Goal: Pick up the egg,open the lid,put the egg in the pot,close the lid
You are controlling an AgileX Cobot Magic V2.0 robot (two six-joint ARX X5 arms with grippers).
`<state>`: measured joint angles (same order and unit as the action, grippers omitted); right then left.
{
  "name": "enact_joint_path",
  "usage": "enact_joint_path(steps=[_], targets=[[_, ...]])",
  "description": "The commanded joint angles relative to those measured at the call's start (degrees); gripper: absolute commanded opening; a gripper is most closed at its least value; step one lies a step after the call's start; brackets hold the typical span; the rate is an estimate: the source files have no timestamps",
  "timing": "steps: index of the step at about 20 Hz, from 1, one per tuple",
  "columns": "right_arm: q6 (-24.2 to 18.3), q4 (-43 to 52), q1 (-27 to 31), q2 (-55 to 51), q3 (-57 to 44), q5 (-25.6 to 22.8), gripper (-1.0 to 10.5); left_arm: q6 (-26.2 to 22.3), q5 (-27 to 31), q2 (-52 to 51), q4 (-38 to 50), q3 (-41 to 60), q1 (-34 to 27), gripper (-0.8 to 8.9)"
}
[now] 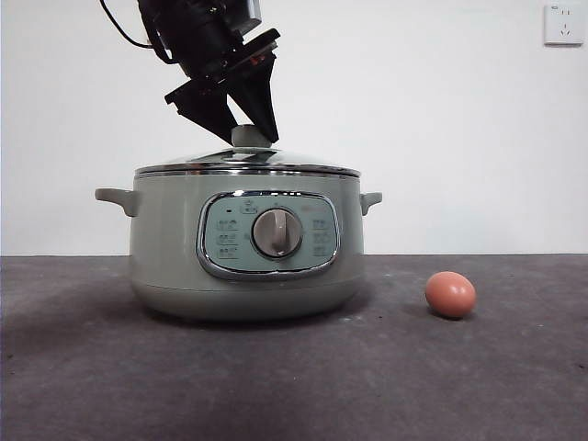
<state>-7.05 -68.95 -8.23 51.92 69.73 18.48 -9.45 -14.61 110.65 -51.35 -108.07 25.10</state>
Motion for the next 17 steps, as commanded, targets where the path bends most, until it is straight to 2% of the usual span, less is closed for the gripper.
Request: enact_joint_path(steps=[1,3,9,17], targets=[[0.0,0.39,0.0,0.11,0.2,0.15,6.6,0.46,-0.61,0.85,-1.68,0.61,0.11,0.17],[0.0,0.42,0.0,0.11,0.2,0.15,6.6,0.44,-0.76,0.79,-1.73,0.61,0.11,-0.11],[0.02,0.76,0.0,0.35,0.2,0.15,6.6,0.42,-0.79,-2.08,-0.2,0.61,0.07,-0.09],[0.44,1.68,0.0,2.89,0.2,0.0,6.6,0.22,-0.76,-13.97,1.92,0.61,-0.46,-0.09]])
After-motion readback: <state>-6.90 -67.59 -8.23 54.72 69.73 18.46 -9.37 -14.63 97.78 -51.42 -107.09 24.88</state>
